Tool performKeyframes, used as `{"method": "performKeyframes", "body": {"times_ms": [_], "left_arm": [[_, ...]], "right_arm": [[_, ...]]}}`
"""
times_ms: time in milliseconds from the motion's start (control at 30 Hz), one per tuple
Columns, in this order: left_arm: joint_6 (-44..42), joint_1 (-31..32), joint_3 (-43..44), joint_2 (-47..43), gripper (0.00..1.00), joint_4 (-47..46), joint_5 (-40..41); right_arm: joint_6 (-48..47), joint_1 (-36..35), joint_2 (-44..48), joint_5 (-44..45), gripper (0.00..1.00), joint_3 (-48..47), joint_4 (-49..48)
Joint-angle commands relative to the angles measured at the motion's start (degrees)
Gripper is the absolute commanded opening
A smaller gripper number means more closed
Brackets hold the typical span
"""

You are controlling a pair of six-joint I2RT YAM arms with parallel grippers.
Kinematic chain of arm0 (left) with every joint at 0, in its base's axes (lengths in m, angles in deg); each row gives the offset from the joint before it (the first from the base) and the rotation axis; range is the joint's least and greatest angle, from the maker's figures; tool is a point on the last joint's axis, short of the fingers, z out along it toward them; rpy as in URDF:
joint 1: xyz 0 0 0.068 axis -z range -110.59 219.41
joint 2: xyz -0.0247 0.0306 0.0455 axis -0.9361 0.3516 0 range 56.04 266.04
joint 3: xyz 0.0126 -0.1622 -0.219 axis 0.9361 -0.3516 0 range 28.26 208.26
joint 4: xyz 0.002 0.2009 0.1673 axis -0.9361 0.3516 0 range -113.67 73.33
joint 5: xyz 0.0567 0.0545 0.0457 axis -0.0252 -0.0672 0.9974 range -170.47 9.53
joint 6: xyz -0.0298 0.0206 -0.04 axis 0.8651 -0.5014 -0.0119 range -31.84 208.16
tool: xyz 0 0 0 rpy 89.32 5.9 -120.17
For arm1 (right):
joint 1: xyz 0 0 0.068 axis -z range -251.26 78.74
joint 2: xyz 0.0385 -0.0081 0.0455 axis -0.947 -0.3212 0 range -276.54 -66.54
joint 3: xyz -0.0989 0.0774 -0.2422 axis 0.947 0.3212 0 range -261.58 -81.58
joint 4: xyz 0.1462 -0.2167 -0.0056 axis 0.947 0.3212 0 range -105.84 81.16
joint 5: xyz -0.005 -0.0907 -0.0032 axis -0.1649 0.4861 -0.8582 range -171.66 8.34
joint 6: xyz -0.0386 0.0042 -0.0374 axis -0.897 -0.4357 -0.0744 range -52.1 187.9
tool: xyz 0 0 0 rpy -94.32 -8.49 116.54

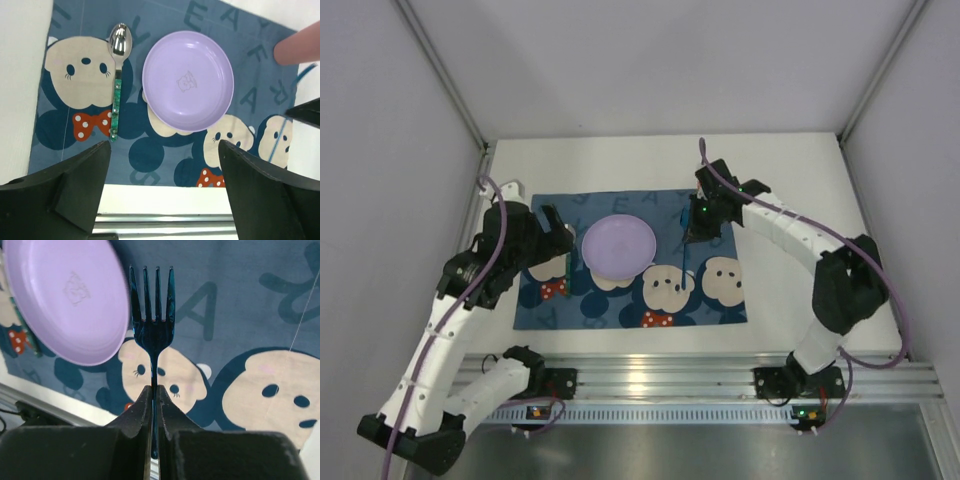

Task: Set the dinner table for one person

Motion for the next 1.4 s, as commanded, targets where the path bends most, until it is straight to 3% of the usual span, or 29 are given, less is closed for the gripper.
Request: {"method": "performKeyframes", "body": {"times_ms": [0,267,633,767,800,1133,1367], "left_arm": [[-0.07,0.21,1.46,-1.78,0.95,-2.04,3.34],[0.02,0.21,1.54,-3.54,0.97,0.59,4.31],[-1.56,0.21,2.24,-2.75,0.96,0.42,4.66],[-2.0,0.21,2.6,-1.7,0.96,-0.02,4.57],[-2.09,0.21,2.42,-1.43,0.96,-0.28,4.4],[-2.44,0.21,2.51,-0.47,0.95,-1.86,4.48],[-3.58,0.21,0.75,1.55,0.98,-8.0,5.97]], "right_arm": [[0.94,-0.48,-4.46,-0.66,0.0,-3.34,-4.48],[-0.9,-0.84,-14.39,2.07,0.0,-5.54,-4.83],[-2.31,-3.03,-20.55,4.44,0.01,-9.85,-3.6],[-2.13,-4.0,-20.99,5.41,0.21,-10.11,-3.07],[-2.22,-4.09,-20.99,5.5,0.31,-10.2,-2.98],[-2.57,-5.4,-17.22,6.02,0.42,-14.32,-0.08],[-6.96,-10.31,-5.73,8.22,0.61,-17.76,3.34]]}}
